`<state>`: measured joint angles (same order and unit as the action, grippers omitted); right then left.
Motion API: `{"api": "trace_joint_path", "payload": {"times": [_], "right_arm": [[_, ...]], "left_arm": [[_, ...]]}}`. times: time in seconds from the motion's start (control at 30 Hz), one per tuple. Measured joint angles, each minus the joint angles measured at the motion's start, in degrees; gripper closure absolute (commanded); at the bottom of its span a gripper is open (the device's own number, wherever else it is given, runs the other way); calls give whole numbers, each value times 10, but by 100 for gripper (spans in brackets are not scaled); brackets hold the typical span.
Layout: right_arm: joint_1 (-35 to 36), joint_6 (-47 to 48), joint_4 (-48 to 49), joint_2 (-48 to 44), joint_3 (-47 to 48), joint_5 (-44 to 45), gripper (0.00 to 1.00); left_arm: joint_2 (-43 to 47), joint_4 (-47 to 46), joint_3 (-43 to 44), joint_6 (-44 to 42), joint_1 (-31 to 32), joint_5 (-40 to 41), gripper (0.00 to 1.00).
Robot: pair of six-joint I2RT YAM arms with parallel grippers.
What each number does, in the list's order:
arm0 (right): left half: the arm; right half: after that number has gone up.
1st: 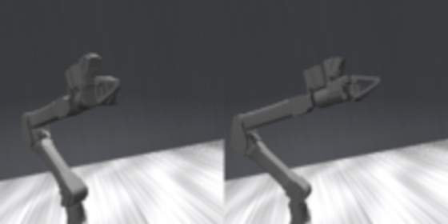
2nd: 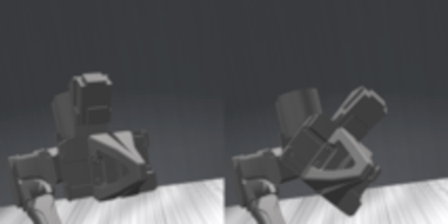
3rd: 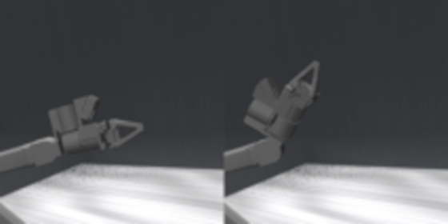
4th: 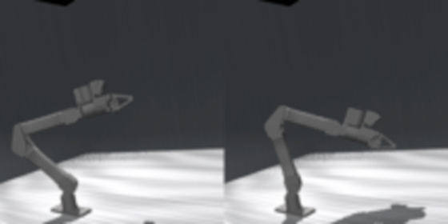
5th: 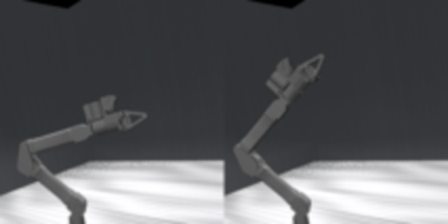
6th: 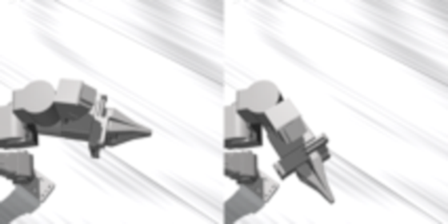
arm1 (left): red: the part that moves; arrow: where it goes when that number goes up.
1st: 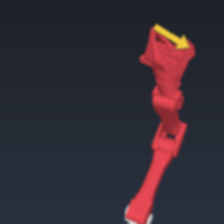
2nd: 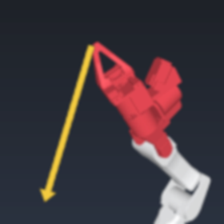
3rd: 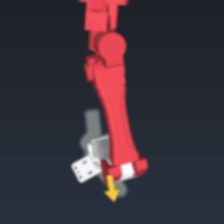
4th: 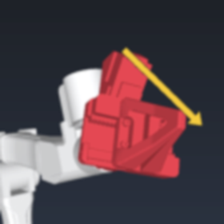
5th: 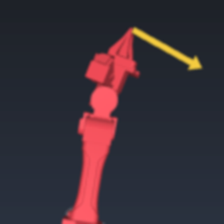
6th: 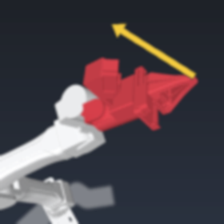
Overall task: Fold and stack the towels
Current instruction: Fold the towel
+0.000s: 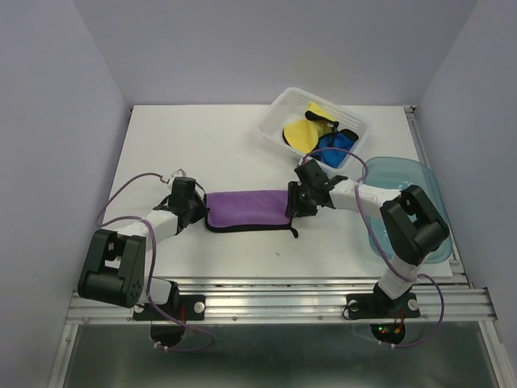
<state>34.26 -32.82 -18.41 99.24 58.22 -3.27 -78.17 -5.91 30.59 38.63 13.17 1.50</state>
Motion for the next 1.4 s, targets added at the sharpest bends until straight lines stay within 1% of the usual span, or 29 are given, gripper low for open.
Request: {"api": "trace_joint_path", "payload": {"times": [0.13,0.2,0.27,0.3,0.37,0.4,0.47,0.57,0.6,0.67,0.77,0.9,1.07,1.4], "right_arm": [[0,0,2,5,5,-1,51],[0,4,7,6,6,-4,54],[0,7,11,7,6,-8,55],[0,8,12,7,6,-10,58],[0,11,18,10,6,-14,59],[0,12,22,13,6,-17,61],[0,12,26,17,10,-19,63],[0,14,34,23,11,-28,68],[0,15,37,24,12,-34,73],[0,15,40,26,12,-41,78],[1,16,41,28,12,-49,82],[9,15,50,32,11,-63,84],[23,13,61,33,11,-73,85],[47,-1,84,48,14,-93,87]], "left_arm": [[10,4,-3,0,2,4,100],[31,6,-10,0,4,7,100],[57,9,-18,1,6,8,100],[80,10,-25,1,6,10,100],[105,12,-32,2,6,12,100],[118,13,-35,2,7,14,100],[136,19,-37,4,7,18,100],[151,28,-37,7,7,19,100],[158,31,-37,8,7,19,100],[168,36,-37,8,7,17,100],[190,40,-37,9,7,9,100],[217,41,-37,13,9,-8,100],[225,40,-37,21,18,-25,100],[215,20,-34,47,79,-34,100]]}}
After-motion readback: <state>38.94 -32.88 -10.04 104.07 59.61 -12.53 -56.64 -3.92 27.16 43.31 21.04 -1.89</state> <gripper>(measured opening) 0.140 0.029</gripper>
